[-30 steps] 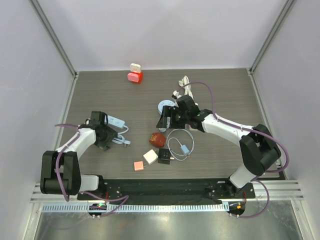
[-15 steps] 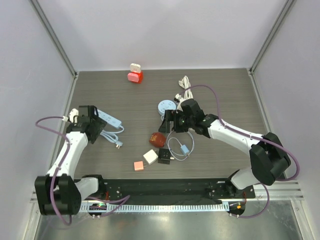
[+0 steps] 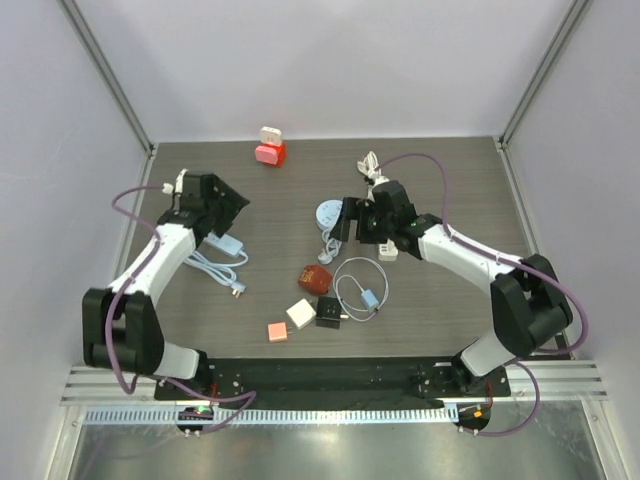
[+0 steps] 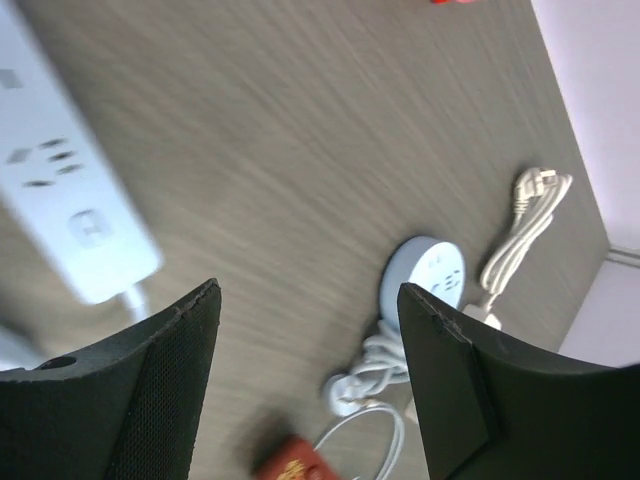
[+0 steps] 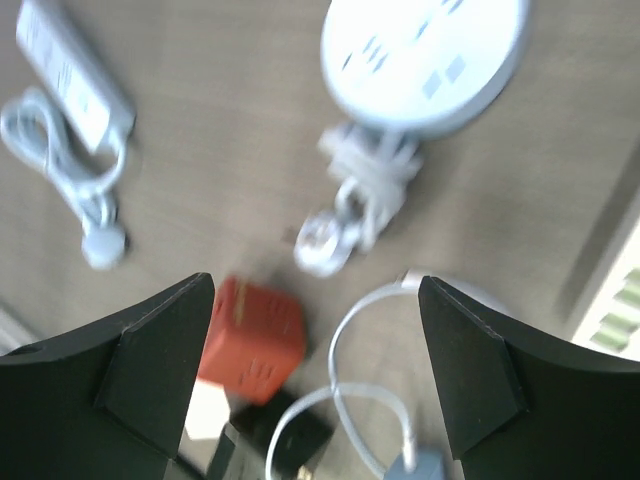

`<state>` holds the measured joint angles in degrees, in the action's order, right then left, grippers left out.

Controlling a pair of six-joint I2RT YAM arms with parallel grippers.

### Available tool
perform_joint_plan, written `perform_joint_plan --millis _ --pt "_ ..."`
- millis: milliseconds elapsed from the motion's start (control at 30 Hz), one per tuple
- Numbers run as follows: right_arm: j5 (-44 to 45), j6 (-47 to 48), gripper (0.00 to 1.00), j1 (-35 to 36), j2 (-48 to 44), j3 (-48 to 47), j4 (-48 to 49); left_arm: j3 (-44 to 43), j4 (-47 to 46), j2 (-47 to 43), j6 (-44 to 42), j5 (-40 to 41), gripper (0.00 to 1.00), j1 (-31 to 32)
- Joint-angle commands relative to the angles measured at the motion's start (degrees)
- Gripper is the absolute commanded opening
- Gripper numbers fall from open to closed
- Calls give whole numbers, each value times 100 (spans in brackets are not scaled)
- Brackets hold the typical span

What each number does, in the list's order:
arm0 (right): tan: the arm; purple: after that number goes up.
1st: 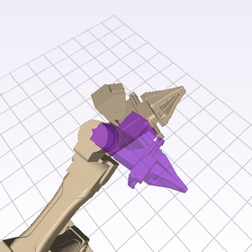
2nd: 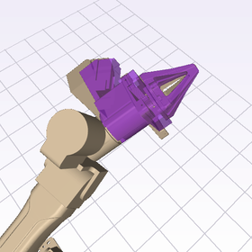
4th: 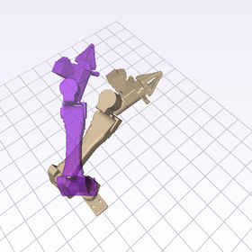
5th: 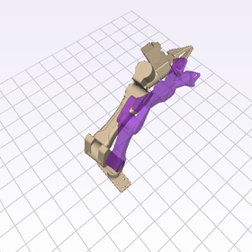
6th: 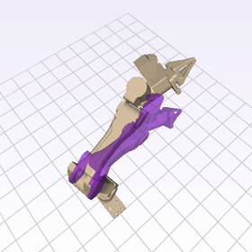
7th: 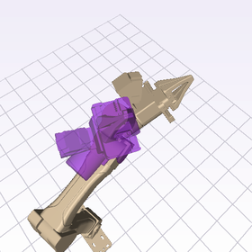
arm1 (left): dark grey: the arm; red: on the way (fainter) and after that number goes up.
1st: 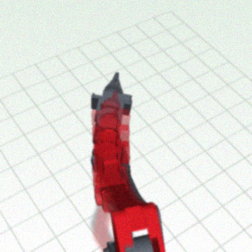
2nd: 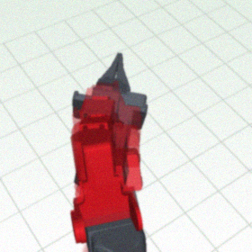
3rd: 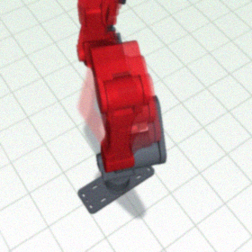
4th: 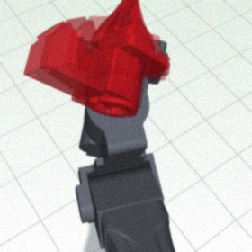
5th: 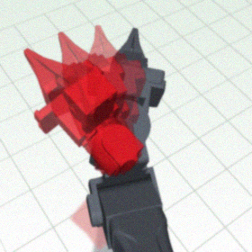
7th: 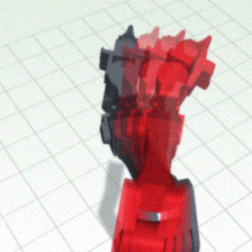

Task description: Pull the plug off the socket

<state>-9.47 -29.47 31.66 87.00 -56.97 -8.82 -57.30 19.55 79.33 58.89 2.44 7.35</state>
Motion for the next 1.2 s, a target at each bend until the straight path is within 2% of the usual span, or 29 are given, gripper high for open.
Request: perform_joint_plan --millis 0,133,267,367,433,500,600,767,1000,1167 --pt "419 -129 89 -344 431 -708 766 -745 -961 459 412 229 72 319" --pt "1129 46 89 -468 1168 -1631 829 -1546 -1138 1573 842 389 73 477" --pt "1430 319 89 -582 1872 -2492 1171 -2354 -1216 2513 1141 819 73 477" --pt "1422 495 89 -617 2355 -2696 1584 -2767 -1278 3182 1387 767 73 364" --pt "1370 758 89 -617 2584 -2609 2049 -2839 -1637 3456 1572 784 73 354" --pt "1334 917 89 -617 2690 -2328 2585 -3093 -1919 3895 1599 741 72 363" --pt "1107 1189 89 -617 2980 -2283 2771 -3787 -2120 4448 1468 741 72 398" --pt "1044 1304 89 -617 3139 -2275 2789 -4315 -2280 4881 1300 899 72 442" --pt "1027 1629 89 -617 3156 -2248 2851 -4377 -2430 5092 1362 1136 73 434" --pt "1018 1647 89 -617 3218 -2275 2877 -4702 -2210 5417 1607 1092 73 442"
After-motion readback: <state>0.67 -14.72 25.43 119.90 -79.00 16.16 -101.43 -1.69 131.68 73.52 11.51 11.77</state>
